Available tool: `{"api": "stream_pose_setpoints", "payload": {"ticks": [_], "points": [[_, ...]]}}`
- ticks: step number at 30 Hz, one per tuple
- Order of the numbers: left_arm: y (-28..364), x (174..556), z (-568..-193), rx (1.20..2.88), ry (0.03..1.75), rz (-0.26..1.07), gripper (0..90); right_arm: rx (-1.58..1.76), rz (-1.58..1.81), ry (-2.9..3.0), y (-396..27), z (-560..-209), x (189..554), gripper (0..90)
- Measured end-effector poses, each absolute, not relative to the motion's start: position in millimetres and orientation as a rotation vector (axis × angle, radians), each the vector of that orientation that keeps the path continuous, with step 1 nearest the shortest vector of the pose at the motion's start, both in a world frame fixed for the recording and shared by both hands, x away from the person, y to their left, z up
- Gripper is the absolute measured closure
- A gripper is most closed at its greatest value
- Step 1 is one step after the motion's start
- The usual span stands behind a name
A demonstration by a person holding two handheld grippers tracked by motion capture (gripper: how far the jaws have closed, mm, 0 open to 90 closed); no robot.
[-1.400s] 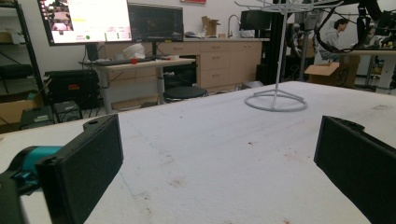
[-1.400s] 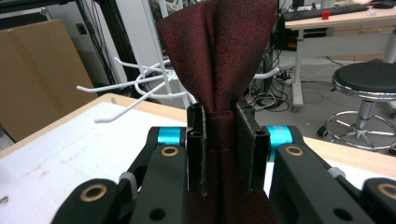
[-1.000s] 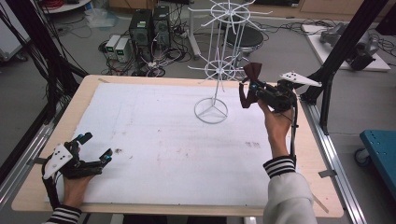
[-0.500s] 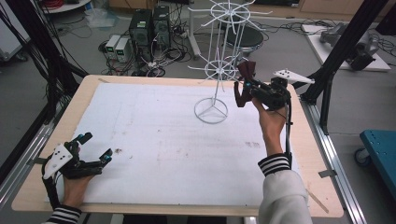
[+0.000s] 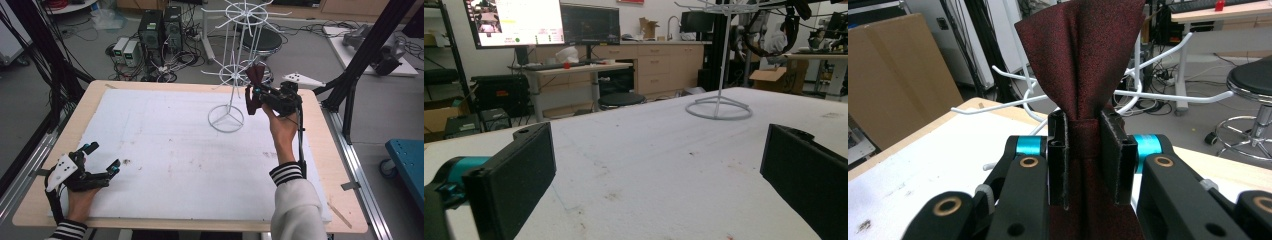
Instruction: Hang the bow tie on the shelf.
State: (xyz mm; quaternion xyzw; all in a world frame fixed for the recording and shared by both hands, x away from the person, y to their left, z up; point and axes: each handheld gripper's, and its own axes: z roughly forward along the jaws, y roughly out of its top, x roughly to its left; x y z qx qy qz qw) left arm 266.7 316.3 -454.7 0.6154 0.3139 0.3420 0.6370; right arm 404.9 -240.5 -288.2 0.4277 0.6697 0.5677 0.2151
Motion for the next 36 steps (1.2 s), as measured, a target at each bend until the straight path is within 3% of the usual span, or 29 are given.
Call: {"api": "stream_pose_setpoints", "payload": {"ticks": [11,17,21,22,23,24,25,26,27,28,36], "points": [[316,267,-455,1.405,0.717,0.78,1.7,1.189,1.562,1.879,-235,-290,409,74.6],[316,267,-455,1.404,0.717,0.78,1.7,1.151,1.56,1.905,-232,-290,410,69.5],[316,267,-455,1.406,0.716,0.781,1.7,1.118,1.577,1.905,-232,-289,409,59.1],[316,267,-455,1.405,0.716,0.78,1.7,1.097,1.578,1.923,-232,-288,408,44.1],[316,267,-455,1.405,0.716,0.78,1.7,1.097,1.578,1.923,-232,-288,408,44.1],[316,267,-455,1.404,0.717,0.779,1.7,1.035,1.585,1.949,-232,-286,406,29.4],[316,267,-455,1.404,0.717,0.779,1.7,1.035,1.585,1.949,-232,-286,406,29.4],[317,267,-455,1.404,0.716,0.781,1.7,0.993,1.572,1.914,-229,-283,403,7.5],[317,267,-455,1.404,0.717,0.782,1.7,0.993,1.572,1.914,-229,-283,403,7.5],[317,267,-455,1.403,0.717,0.781,1.7,0.964,1.583,1.898,-227,-282,402,0.6],[317,267,-455,1.403,0.719,0.78,1.7,0.925,1.554,1.972,-230,-279,395,0.6]]}}
